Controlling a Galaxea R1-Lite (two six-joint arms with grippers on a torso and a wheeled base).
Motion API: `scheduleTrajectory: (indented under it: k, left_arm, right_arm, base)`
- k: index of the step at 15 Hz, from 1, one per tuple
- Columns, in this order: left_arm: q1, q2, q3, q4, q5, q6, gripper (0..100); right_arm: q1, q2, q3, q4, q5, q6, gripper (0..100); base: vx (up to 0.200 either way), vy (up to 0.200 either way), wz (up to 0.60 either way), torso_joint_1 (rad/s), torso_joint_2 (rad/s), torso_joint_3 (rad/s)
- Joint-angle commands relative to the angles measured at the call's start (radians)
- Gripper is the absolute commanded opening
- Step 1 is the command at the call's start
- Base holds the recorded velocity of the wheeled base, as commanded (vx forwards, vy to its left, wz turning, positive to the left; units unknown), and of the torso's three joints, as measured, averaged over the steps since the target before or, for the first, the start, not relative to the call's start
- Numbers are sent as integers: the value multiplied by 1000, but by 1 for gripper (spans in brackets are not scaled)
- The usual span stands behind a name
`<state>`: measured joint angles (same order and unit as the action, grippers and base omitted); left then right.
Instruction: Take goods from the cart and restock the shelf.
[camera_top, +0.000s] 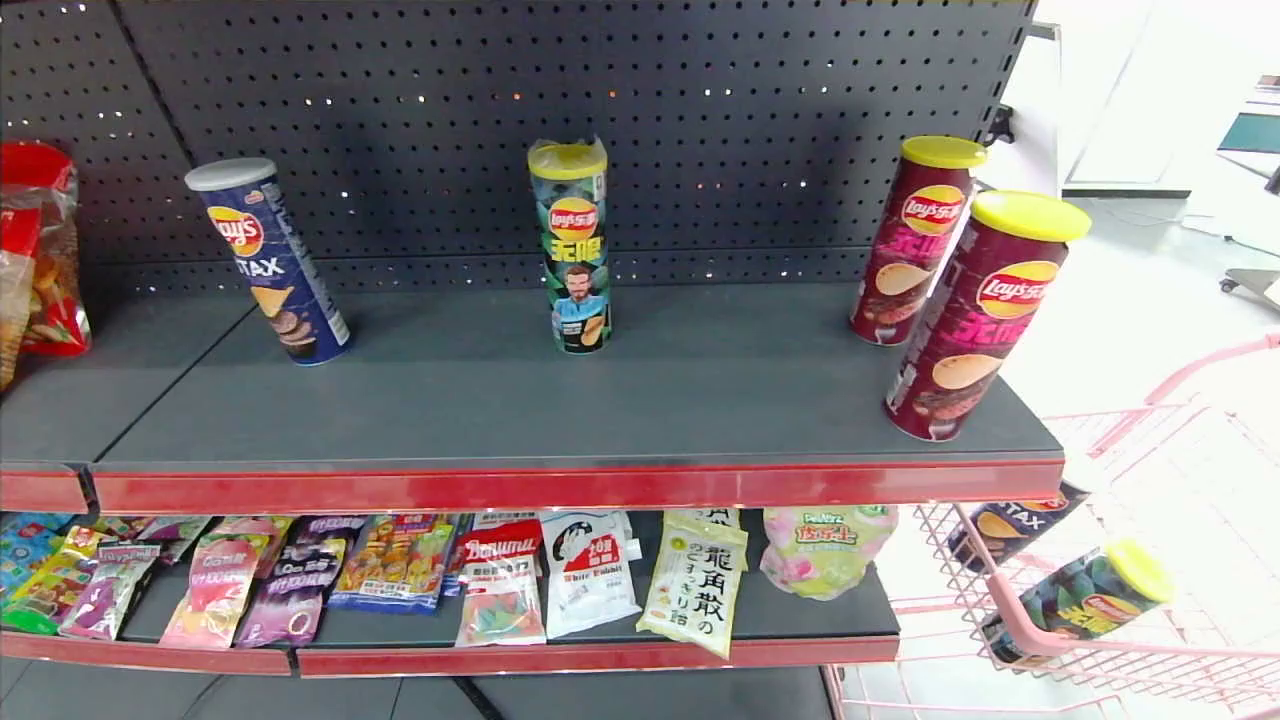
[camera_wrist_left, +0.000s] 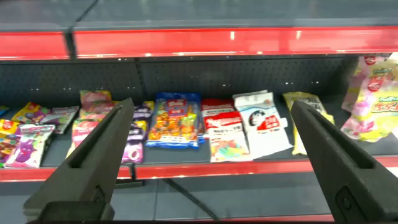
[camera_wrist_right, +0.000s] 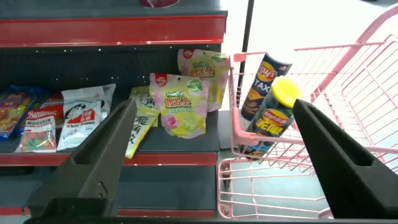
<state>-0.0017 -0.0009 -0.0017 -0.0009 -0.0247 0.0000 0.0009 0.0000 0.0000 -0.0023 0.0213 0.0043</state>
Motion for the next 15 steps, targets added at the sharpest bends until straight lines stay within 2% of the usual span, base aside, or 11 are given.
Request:
scheduleTrajectory:
  k: [1, 8, 12, 15]
  left_arm:
    - [0, 1, 0, -1, 0, 0, 100]
    - [0, 1, 0, -1, 0, 0, 100]
    - [0, 1, 0, -1, 0, 0, 100]
    - [0, 1, 0, -1, 0, 0, 100]
  right_arm:
    - [-1, 0, 0, 1, 3, -1, 100]
    - [1, 0, 0, -1, 3, 0, 100]
    - [1, 0, 0, -1, 3, 0, 100]
    - [1, 0, 0, -1, 3, 0, 100]
  base:
    - [0, -200, 0, -2, 2, -2]
    - [0, -200, 0, 0, 1, 3]
    - [0, 0, 0, 0, 0, 0]
    - [-200, 0, 0, 6, 4, 2]
